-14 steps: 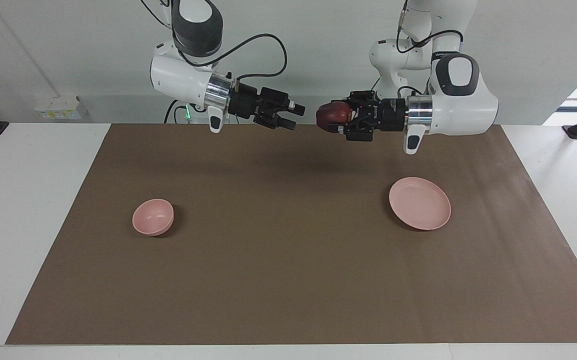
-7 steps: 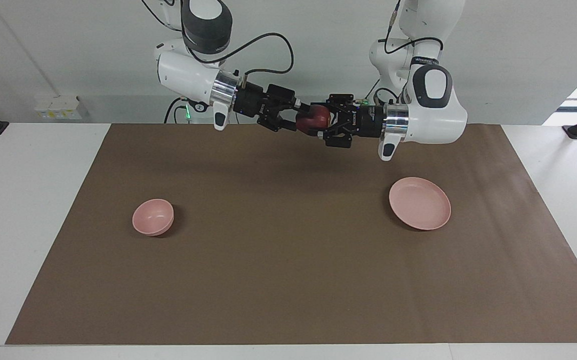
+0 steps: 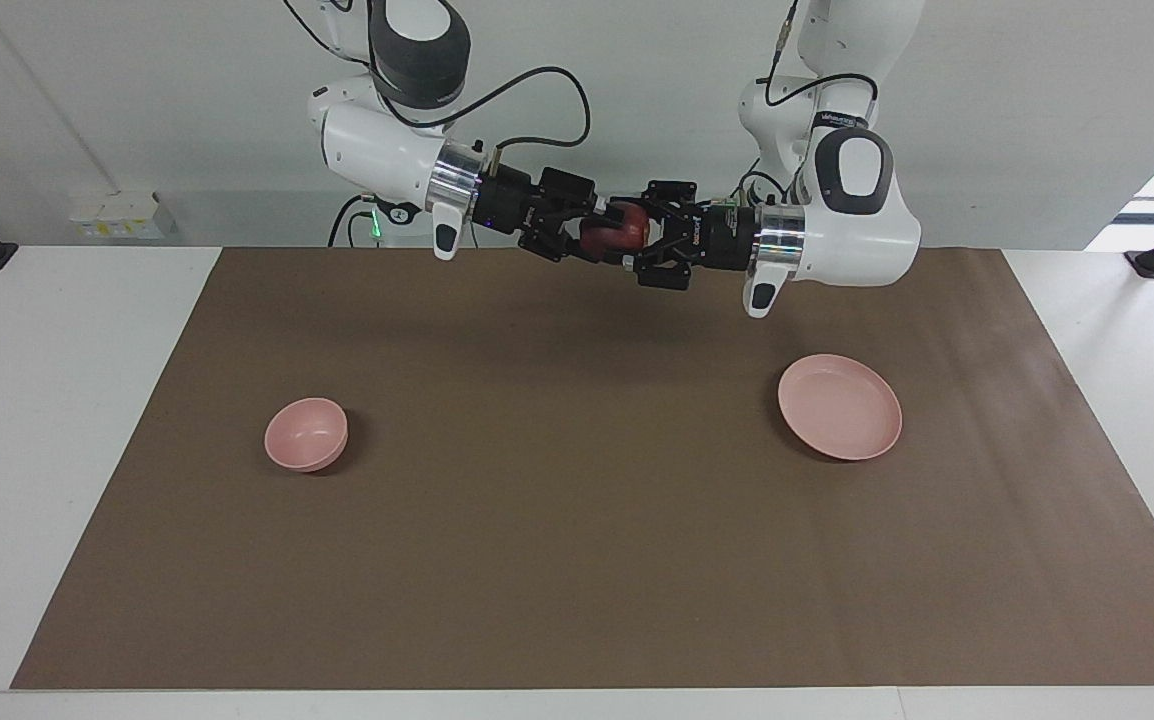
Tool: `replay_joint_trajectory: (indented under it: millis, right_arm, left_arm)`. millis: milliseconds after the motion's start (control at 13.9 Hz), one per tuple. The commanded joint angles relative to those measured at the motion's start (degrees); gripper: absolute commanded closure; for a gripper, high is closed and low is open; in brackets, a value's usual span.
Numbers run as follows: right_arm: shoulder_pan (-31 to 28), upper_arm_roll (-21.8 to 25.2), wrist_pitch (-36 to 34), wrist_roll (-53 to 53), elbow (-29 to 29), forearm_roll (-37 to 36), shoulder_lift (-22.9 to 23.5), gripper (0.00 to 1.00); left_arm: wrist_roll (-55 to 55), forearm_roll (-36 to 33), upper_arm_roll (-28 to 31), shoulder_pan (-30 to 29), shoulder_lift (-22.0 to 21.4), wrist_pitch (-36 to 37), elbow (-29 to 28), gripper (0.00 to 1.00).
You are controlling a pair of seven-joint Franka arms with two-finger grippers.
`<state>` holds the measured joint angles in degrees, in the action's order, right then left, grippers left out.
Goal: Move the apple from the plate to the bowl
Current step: 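Bring the apple to the right gripper and close the right gripper on it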
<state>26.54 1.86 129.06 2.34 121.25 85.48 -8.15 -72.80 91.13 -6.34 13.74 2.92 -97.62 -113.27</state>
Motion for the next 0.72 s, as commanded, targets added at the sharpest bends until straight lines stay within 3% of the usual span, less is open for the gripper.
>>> replay_joint_trajectory:
  millis: [0, 72, 144, 360, 504, 576, 648]
  right_arm:
    - [0.4, -0.3, 1.4, -0.3, 1.6, 0.0, -1.8, 0.14]
    - [0.4, -0.3, 1.4, -0.9, 1.6, 0.0, -1.8, 0.29]
    - [0.4, -0.4, 1.4, -1.8, 1.4, 0.0, -1.8, 0.52]
    - [0.4, -0.3, 1.4, -3.4, 1.3, -0.3, -1.5, 0.96]
    - [0.4, -0.3, 1.4, -4.1, 1.3, -0.8, -1.4, 1.0]
    - [0.3, -0.3, 1.3, -4.4, 1.2, -1.6, -1.3, 1.0]
    - [0.0, -0.3, 1.3, -5.1, 1.2, -2.7, -1.3, 1.0]
  left_arm:
    - [-0.8, 1.7, 0.8, 3.7, -1.6, -3.1, -1.9, 1.0]
    - [-0.8, 1.7, 0.8, 3.7, -1.7, -3.1, -2.1, 1.0]
    - [-0.8, 1.7, 0.8, 3.7, -1.8, -3.1, -2.1, 1.0]
    - [-0.8, 1.7, 0.9, 3.7, -1.9, -3.0, -2.3, 1.0]
    - [-0.8, 1.6, 0.9, 3.7, -1.6, -2.2, -1.8, 1.0]
    - [-0.9, 1.4, 1.0, 3.7, -1.5, -2.4, -1.6, 0.85]
    - [-0.9, 0.7, 1.2, 3.7, -1.6, -3.3, -1.4, 0.01]
